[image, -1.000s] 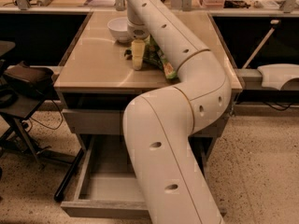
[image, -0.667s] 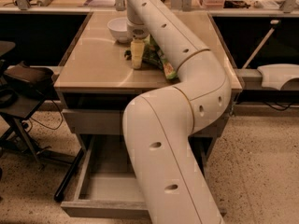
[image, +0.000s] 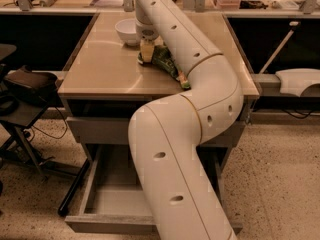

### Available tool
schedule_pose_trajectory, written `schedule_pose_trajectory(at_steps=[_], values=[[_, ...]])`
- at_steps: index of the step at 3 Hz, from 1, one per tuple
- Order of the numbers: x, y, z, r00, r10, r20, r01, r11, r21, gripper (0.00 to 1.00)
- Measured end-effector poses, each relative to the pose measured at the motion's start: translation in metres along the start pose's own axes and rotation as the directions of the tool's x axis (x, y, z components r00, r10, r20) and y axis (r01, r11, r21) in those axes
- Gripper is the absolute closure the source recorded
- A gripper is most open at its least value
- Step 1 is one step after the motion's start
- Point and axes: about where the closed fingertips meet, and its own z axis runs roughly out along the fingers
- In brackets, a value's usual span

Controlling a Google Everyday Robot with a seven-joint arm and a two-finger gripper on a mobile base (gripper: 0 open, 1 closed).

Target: Place green jalapeno chip bag into middle drawer

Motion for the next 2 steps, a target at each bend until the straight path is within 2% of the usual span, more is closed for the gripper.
schedule_pose_trajectory(at_steps=[1,2], values=[[-0.034,-0.013,-0.038,0.998,-0.013,-0.054,0.017,0.9958,0.09,1.0],[-0.062,-0.019,-0.118,0.983,-0.003,-0.183,0.046,0.9707,0.236,1.0]])
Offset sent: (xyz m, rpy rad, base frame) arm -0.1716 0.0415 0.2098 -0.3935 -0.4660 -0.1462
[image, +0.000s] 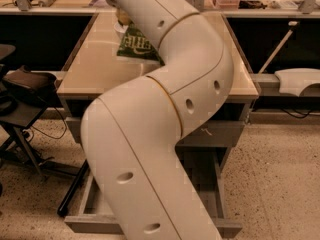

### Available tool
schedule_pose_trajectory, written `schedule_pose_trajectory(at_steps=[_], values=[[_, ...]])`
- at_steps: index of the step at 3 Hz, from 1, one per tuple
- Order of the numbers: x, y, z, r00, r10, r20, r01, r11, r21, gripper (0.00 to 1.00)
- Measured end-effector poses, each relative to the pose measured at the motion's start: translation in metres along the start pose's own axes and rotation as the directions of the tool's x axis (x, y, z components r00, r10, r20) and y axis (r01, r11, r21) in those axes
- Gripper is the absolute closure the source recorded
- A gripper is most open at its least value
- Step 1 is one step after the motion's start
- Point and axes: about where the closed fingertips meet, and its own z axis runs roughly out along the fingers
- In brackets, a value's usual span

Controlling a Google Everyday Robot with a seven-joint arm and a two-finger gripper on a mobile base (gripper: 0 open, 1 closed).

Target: Place green jalapeno chip bag into middle drawer

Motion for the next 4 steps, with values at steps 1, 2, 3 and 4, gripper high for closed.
schedule_pose_trajectory(at_steps=[1,2,3,4], values=[[-0.007,-0.003,-0.076,0.994,0.046,-0.103,-0.034,0.9929,0.114,1.0],[0.001,0.017,-0.136,0.973,0.15,-0.173,-0.118,0.9756,0.185,1.0],[0.022,0.044,-0.177,0.951,0.263,-0.165,-0.217,0.9436,0.25,1.0],[0.081,0.074,-0.186,0.915,0.39,-0.108,-0.35,0.8971,0.269,1.0]])
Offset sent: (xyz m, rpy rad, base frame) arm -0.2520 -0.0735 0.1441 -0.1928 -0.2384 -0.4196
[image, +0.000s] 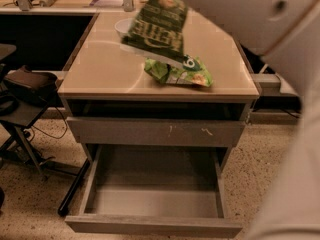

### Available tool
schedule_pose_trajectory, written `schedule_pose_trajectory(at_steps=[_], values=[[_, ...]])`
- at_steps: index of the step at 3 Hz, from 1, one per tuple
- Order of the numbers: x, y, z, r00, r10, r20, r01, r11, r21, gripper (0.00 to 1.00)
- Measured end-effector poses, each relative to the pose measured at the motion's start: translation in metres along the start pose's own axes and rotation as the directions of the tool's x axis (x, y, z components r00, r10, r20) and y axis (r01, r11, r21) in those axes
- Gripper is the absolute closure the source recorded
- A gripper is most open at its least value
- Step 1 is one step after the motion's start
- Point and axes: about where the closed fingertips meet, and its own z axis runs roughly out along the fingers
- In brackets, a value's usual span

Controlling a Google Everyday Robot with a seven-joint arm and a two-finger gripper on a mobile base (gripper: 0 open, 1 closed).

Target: Place green jalapeno chip bag into middle drawer

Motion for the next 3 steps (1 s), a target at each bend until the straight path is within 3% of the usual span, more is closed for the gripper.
schedule_pose_trajectory(at_steps=[1,2,3], values=[[0.022,0.011,0.021,0.999,-0.005,-0.045,0.005,0.9999,-0.01,1.0],[0.021,0.008,0.022,1.0,0.001,-0.029,-0.001,1.0,-0.003,1.0],[0.051,-0.015,0.035,0.995,0.093,-0.032,-0.093,0.9955,-0.015,1.0]])
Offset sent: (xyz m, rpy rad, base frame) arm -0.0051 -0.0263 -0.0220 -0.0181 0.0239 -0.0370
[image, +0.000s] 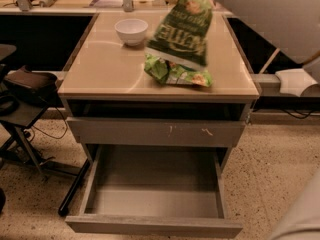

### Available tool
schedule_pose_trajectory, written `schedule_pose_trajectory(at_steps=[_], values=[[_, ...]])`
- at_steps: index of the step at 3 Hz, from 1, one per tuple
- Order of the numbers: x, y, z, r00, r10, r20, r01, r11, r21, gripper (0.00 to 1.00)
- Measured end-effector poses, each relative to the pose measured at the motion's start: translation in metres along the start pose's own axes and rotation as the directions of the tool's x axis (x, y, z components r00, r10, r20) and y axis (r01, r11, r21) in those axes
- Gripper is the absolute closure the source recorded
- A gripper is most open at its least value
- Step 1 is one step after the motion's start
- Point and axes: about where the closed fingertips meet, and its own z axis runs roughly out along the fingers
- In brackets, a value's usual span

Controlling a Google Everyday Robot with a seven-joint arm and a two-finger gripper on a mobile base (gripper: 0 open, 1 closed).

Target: Place green jalapeno chip bag into middle drawer

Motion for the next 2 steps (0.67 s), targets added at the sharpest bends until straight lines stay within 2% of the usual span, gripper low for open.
schedule_pose_trajectory(at_steps=[1,2], values=[[0.086,-0.04,0.02,0.981,0.191,-0.034,-0.192,0.9812,-0.017,1.0],[0.181,-0.072,0.03,0.928,0.372,-0.033,-0.372,0.9281,-0.002,1.0]])
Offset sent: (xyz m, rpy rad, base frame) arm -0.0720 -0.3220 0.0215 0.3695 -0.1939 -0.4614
